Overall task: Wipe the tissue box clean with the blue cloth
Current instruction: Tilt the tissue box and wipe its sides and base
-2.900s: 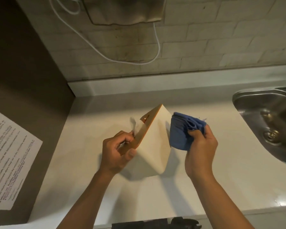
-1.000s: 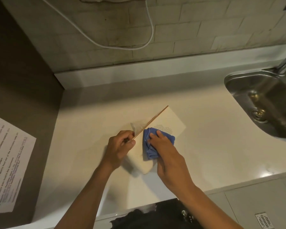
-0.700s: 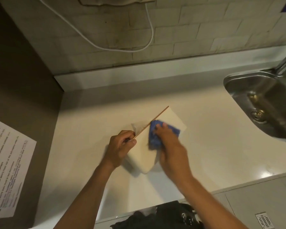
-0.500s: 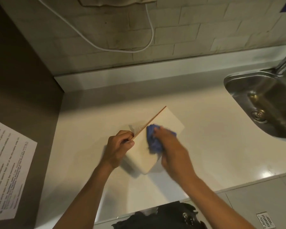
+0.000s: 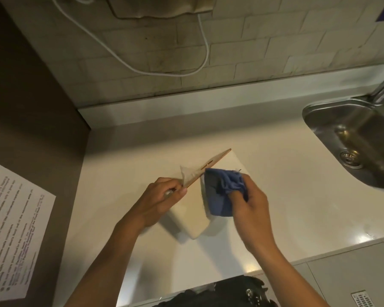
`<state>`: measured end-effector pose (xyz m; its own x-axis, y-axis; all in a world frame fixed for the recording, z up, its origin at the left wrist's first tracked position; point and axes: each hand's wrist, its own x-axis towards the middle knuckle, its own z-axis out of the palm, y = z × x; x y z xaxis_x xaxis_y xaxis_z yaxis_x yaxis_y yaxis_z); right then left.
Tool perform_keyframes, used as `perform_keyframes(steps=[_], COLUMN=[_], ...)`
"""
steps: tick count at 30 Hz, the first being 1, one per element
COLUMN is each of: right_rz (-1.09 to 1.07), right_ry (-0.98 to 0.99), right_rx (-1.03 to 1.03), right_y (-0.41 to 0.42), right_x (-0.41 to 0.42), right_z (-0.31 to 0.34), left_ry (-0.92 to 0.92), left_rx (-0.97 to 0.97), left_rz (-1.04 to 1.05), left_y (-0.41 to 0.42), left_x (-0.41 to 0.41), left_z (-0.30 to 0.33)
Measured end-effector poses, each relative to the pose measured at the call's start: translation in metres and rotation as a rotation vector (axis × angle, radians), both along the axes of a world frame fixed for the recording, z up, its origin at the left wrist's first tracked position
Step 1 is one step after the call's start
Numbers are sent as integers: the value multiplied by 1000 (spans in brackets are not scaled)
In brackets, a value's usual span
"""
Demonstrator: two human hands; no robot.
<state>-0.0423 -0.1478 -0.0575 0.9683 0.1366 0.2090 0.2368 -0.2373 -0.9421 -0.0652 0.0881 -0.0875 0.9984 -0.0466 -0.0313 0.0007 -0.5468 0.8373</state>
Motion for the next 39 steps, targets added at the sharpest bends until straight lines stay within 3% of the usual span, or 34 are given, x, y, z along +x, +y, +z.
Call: perform_keyframes(steps=[2, 4, 12, 16, 18, 20, 26, 28, 34, 39], right_rz=[1, -16, -237, -218, -199, -130, 159, 209, 108, 8], right_ry=[142, 156, -270, -199, -280, -358, -251, -282, -267, -340], right_rx=[137, 134, -235, -201, -291, -370, -376, -500, -820, -777], right_y=[0, 1, 19, 16, 10, 3, -14, -18, -9, -10], right_x=[6, 10, 15, 19, 18, 15, 4, 4, -9, -4], right_z=[3, 0, -27, -40, -40, -44, -45, -43, -48, -49], left_ry=[11, 22, 181, 82, 61, 59, 16, 5, 5, -5], left_rx=[13, 19, 58, 108, 113, 104, 108, 122, 148, 166], left_rz=[-23, -30, 72, 160, 168, 179, 190, 194, 186, 184], left_y=[-5, -10, -6, -14, -14, -12, -10, -10, -9, -10], left_x=[2, 5, 15, 12, 11, 13, 15, 15, 16, 15], left_z=[5, 11, 19, 13, 10, 9, 5, 4, 5, 6])
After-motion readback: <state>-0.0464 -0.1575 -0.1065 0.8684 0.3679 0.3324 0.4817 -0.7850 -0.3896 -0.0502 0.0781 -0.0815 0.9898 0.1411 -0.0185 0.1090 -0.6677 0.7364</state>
